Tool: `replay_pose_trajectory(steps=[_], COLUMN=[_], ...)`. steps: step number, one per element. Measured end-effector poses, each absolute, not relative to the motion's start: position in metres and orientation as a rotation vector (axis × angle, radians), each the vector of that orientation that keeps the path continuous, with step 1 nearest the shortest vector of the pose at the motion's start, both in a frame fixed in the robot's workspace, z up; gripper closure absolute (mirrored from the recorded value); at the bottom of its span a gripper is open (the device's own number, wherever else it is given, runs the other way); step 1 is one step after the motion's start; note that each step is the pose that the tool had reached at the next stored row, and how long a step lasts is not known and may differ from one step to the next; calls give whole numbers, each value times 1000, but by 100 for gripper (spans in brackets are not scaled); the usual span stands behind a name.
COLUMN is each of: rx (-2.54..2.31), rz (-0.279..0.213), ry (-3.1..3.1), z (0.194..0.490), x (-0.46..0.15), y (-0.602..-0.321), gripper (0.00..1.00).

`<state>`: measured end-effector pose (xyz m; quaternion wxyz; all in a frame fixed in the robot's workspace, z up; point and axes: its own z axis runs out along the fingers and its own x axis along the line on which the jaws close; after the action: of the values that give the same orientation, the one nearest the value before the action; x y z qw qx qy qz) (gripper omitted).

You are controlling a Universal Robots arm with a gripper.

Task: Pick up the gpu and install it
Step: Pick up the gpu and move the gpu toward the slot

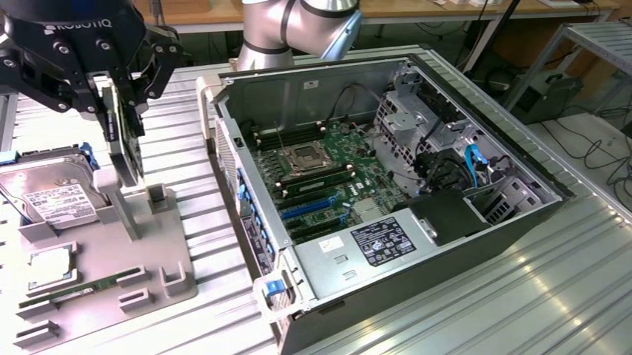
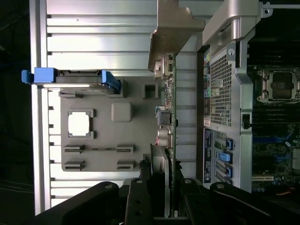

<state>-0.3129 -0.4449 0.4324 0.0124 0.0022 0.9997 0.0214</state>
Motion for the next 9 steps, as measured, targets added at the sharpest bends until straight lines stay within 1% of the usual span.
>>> replay_pose_trajectory(steps=[9], rx=[7], rz=[66], ry=[3117], z=[433], x=[-312], y=[-445], gripper=[73])
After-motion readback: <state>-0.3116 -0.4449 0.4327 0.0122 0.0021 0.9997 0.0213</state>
